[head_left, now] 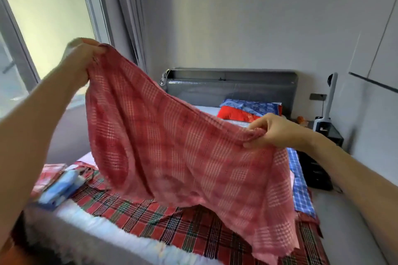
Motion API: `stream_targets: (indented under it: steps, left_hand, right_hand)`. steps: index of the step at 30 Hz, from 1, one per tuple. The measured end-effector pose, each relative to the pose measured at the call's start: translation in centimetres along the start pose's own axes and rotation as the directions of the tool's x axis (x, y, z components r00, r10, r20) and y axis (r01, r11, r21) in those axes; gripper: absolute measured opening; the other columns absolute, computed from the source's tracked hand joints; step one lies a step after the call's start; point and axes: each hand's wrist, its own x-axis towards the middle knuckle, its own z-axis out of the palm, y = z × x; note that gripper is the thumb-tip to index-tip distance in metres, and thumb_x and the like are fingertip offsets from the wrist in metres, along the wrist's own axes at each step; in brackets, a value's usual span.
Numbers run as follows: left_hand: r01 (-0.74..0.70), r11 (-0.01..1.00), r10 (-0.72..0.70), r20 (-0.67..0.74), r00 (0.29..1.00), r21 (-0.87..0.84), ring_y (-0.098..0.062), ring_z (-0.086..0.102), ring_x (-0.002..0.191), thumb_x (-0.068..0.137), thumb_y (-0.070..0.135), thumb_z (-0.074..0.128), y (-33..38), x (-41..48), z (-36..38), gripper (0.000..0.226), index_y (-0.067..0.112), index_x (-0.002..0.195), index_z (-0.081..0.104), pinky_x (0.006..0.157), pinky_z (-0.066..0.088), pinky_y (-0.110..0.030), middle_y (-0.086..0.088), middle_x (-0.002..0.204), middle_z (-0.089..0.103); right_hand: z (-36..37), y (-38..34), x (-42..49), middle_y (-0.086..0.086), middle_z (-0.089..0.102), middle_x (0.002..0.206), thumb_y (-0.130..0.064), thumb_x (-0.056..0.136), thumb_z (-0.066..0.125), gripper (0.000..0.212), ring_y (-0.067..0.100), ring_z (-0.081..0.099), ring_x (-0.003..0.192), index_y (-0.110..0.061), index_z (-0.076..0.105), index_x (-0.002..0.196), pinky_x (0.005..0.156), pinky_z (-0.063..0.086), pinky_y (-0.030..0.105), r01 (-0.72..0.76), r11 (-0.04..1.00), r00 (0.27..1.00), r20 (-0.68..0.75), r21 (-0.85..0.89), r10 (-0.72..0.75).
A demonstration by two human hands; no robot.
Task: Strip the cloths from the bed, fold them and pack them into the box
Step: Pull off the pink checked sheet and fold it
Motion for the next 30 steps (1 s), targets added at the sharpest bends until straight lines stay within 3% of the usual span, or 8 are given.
stream_targets:
  steps: [4, 9, 15, 19, 23, 25, 28, 30]
  left_hand:
    - [-0.158, 0.971, 0.133, -0.142, 0.981, -0.181, -0.004, 0.063, 0.05, 0.081, -0.004, 0.059, 3.9, 4.1, -4.6, 0.026, 0.021, 0.073, 0.063, 0.054, 0.054, -0.019, 0.01, 0.055, 0.065]
    - [-0.258, 0.964, 0.265, -0.146, 0.953, 0.071, 0.005, 0.057, 0.046, 0.083, 0.005, 0.067, 4.2, 7.8, -5.2, 0.025, 0.022, 0.065, 0.063, 0.049, 0.049, -0.011, 0.017, 0.049, 0.062]
    - [-0.191, 0.896, 0.201, 0.018, 0.98, 0.401, 0.006, 0.054, 0.041, 0.083, 0.004, 0.067, -4.2, 15.5, -5.5, 0.008, 0.011, 0.087, 0.067, 0.044, 0.045, -0.007, 0.014, 0.048, 0.062]
    - [-0.129, 0.846, 0.078, 0.119, 0.99, 0.517, -0.024, 0.065, 0.07, 0.081, 0.012, 0.071, -13.2, 23.5, -3.8, 0.005, 0.008, 0.079, 0.07, 0.066, 0.053, -0.028, -0.01, 0.072, 0.067]
    - [-0.189, 0.78, 0.086, 0.197, 0.977, 0.596, -0.031, 0.066, 0.074, 0.079, 0.028, 0.073, -18.5, 34.8, -0.3, 0.015, 0.014, 0.072, 0.071, 0.073, 0.055, -0.039, -0.01, 0.074, 0.068]
    - [-0.239, 0.832, 0.191, 0.146, 0.971, 0.5, -0.032, 0.067, 0.075, 0.069, 0.037, 0.072, -17.9, 42.8, 0.8, 0.014, 0.023, 0.069, 0.07, 0.072, 0.057, -0.043, -0.009, 0.073, 0.069]
    - [-0.391, 0.865, 0.439, -0.096, 0.894, 0.316, -0.029, 0.069, 0.082, 0.066, 0.038, 0.066, -12.9, 57.6, 1.9, 0.009, 0.039, 0.074, 0.069, 0.075, 0.057, -0.048, -0.002, 0.083, 0.072]
    - [-0.425, 0.892, 0.452, -0.253, 0.856, 0.153, -0.025, 0.068, 0.086, 0.071, 0.037, 0.06, -5.1, 57.2, 2.3, 0.02, 0.034, 0.088, 0.071, 0.078, 0.057, -0.044, 0.001, 0.091, 0.072]
  right_hand:
    - [-4.2, -4.9, 2.0, 0.0, 0.069, 0.066, -0.011, 0.077, 0.075, 0.002, 0.009, 0.063, 0.062, -0.01, 0.074, 0.076, 0.063, 0.051, 0.023, 0.176, 0.984, 0.891, -0.426, 0.003, -0.158]
    - [-8.9, -8.6, 6.1, 0.002, 0.064, 0.06, -0.015, 0.078, 0.075, 0.01, 0.01, 0.059, 0.055, -0.008, 0.071, 0.071, 0.057, 0.05, 0.024, 0.238, 0.958, 0.756, -0.588, -0.162, -0.287]
    - [-8.0, -3.8, 18.4, -0.007, 0.057, 0.05, -0.034, 0.077, 0.075, 0.03, 0.015, 0.053, 0.056, -0.019, 0.063, 0.054, 0.062, 0.043, 0.031, -0.108, 0.934, 0.786, -0.604, -0.341, -0.129]
    - [-4.9, 2.8, 28.7, -0.006, 0.07, 0.077, -0.023, 0.086, 0.057, 0.022, 0.02, 0.065, 0.082, -0.027, 0.071, 0.069, 0.071, 0.049, 0.031, -0.368, 0.802, 0.795, -0.606, -0.47, 0.01]
    - [-4.2, 6.4, 39.5, 0.003, 0.071, 0.086, -0.012, 0.082, 0.051, 0.024, 0.029, 0.066, 0.089, -0.023, 0.069, 0.07, 0.067, 0.046, 0.031, -0.521, 0.706, 0.707, -0.706, -0.48, 0.041]
    - [-7.1, 3.9, 43.5, 0.01, 0.069, 0.083, -0.004, 0.08, 0.049, 0.023, 0.033, 0.064, 0.086, -0.016, 0.066, 0.071, 0.062, 0.042, 0.032, -0.503, 0.733, 0.58, -0.808, -0.458, -0.107]
    - [-13.7, -4.1, 48.8, 0.017, 0.064, 0.082, -0.001, 0.079, 0.05, 0.021, 0.036, 0.061, 0.078, -0.012, 0.068, 0.078, 0.06, 0.027, 0.029, -0.446, 0.786, 0.17, -0.902, -0.429, -0.396]
    - [-17.2, -9.8, 51.0, 0.018, 0.064, 0.089, -0.002, 0.082, 0.048, 0.026, 0.036, 0.059, 0.081, -0.011, 0.071, 0.093, 0.061, 0.026, 0.028, -0.416, 0.781, -0.01, -0.857, -0.465, -0.515]
